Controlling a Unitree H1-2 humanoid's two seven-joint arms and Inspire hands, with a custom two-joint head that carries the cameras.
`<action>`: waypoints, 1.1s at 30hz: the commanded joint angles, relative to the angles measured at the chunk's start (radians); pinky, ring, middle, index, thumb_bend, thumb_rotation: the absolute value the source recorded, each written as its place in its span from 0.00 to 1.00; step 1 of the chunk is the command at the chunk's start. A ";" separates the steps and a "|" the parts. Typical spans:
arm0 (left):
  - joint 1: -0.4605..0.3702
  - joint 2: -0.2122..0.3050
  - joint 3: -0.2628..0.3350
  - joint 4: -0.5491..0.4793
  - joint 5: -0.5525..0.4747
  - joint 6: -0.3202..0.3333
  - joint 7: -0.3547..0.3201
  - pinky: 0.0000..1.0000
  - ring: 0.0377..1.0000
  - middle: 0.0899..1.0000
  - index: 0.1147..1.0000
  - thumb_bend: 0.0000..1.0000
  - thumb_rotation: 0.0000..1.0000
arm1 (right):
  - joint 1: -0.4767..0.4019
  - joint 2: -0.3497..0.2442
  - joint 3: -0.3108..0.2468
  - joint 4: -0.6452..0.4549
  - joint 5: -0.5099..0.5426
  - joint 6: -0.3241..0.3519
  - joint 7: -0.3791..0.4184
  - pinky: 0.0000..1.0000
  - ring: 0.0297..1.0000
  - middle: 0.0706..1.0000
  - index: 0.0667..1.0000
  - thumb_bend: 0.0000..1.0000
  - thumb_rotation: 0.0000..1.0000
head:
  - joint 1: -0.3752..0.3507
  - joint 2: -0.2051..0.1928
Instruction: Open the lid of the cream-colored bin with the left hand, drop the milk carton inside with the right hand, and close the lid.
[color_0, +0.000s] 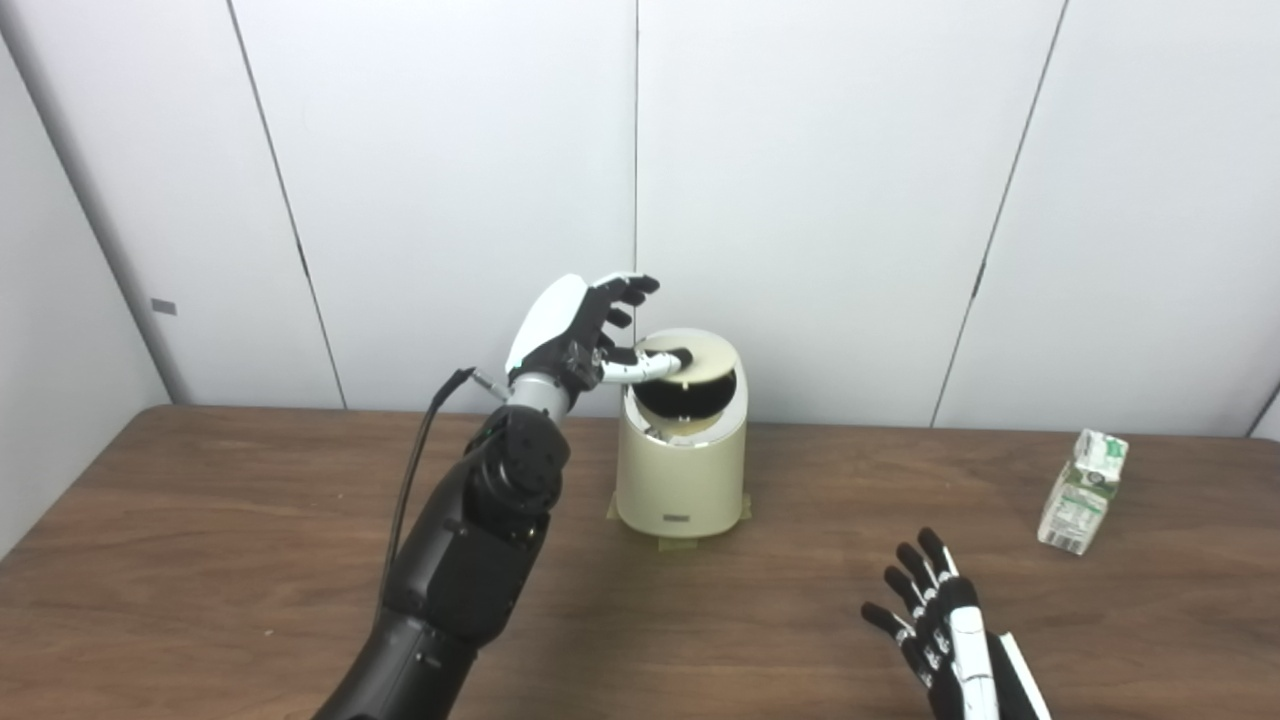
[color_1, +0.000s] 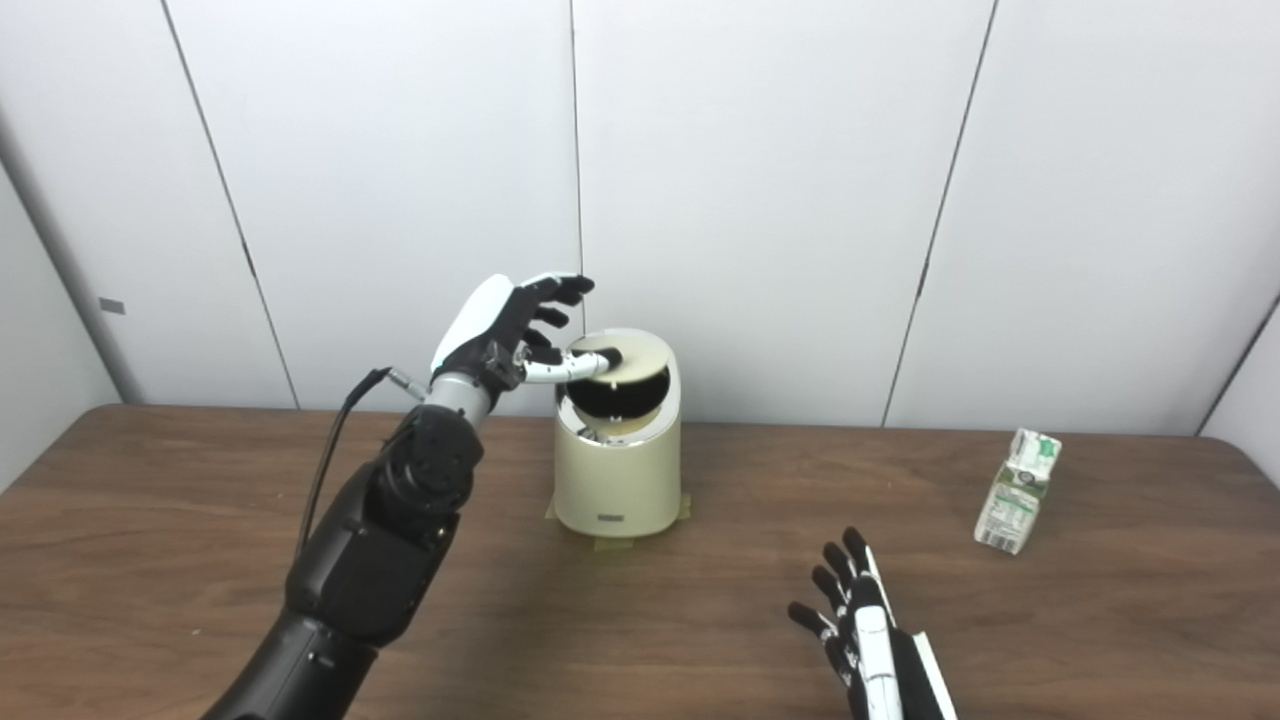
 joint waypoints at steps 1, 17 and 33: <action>-0.003 -0.033 0.038 -0.104 -0.039 -0.012 0.044 0.66 0.75 0.80 0.79 0.41 0.33 | 0.003 0.004 -0.001 -0.031 0.003 -0.029 0.007 0.82 0.95 0.97 1.00 0.63 1.00 | 0.001 0.001; 0.457 -0.043 0.141 -0.546 -0.197 0.026 0.012 0.77 0.79 0.81 0.82 0.27 0.78 | -0.016 -0.048 -0.022 -0.054 -0.088 -0.009 -0.004 0.76 0.90 0.95 0.99 0.63 0.66 | -0.006 0.016; 0.669 0.018 0.146 -0.725 -0.282 0.138 -0.089 0.84 0.87 0.87 0.88 0.29 0.87 | -0.024 -0.144 -0.158 -0.094 -0.161 -0.034 -0.042 0.70 0.83 0.87 0.84 0.78 0.29 | -0.255 0.072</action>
